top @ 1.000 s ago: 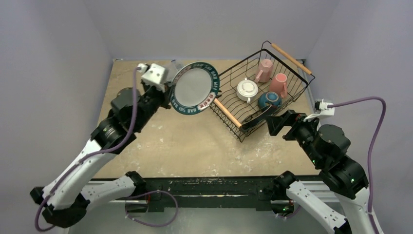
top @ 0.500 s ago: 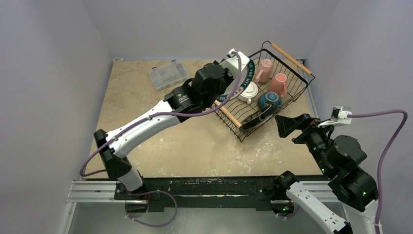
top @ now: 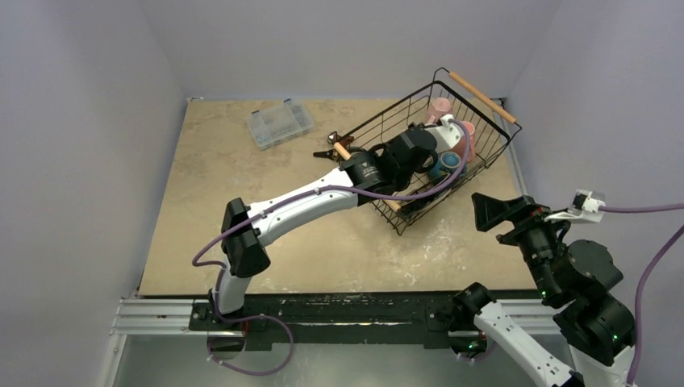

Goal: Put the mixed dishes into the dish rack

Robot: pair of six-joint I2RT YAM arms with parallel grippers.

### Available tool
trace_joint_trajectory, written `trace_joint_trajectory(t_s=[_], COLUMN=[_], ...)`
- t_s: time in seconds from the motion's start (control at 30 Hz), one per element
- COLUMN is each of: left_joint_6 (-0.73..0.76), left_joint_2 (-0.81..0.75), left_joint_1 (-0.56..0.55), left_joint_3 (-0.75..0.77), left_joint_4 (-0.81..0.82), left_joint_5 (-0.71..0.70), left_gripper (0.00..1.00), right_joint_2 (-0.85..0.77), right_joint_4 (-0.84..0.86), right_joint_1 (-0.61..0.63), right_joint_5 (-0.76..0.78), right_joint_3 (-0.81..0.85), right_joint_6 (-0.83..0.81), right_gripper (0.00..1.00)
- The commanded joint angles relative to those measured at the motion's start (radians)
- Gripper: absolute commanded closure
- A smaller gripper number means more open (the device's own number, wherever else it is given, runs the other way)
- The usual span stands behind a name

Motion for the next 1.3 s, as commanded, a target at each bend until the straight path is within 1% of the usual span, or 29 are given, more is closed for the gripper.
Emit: trace_joint_trajectory(t_s=[0.0,0.2,0.5,0.77,0.97,1.1,1.13,1.2,1.27], left_joint_6=[-0.032,-0.046,-0.051,-0.025,-0.031,-0.046,-0.064,-0.1,-0.128], left_joint_2=[-0.002,0.055,0.124,0.151,0.155,0.159,0.159,0.156,0.148], left_joint_1=[-0.021,-0.044,-0.055,-0.062,-0.071,-0.078,-0.078,-0.078,-0.079], left_joint_3=[0.009,0.006,-0.012,-0.06,-0.078,-0.07,-0.063,-0.055,-0.056], left_joint_4=[0.047,0.043,0.034,0.075,0.08,0.049,0.026,-0.016,-0.04], left_joint_5=[-0.039,-0.047,-0.066,-0.082,-0.06,-0.025,-0.011,0.029,0.077], left_gripper=[1.0,1.0,1.0,1.0,1.0,1.0,0.97,0.86,0.78], right_joint_2=[-0.063,-0.117,-0.108,-0.11,-0.105,-0.099,-0.097,-0.097,-0.097], right_joint_4=[0.01,0.01,0.001,0.0,0.004,0.011,0.013,0.016,0.022], right_joint_1=[0.003,0.003,0.002,0.002,0.002,0.002,0.003,0.003,0.002], right_joint_5=[0.105,0.152,0.148,0.146,0.145,0.14,0.14,0.139,0.136], right_joint_3=[0.024,0.026,0.034,0.03,0.029,0.025,0.023,0.019,0.015], right_joint_6=[0.058,0.071,0.072,0.072,0.073,0.071,0.072,0.072,0.072], right_gripper=[0.01,0.01,0.01,0.01,0.01,0.01,0.01,0.01,0.01])
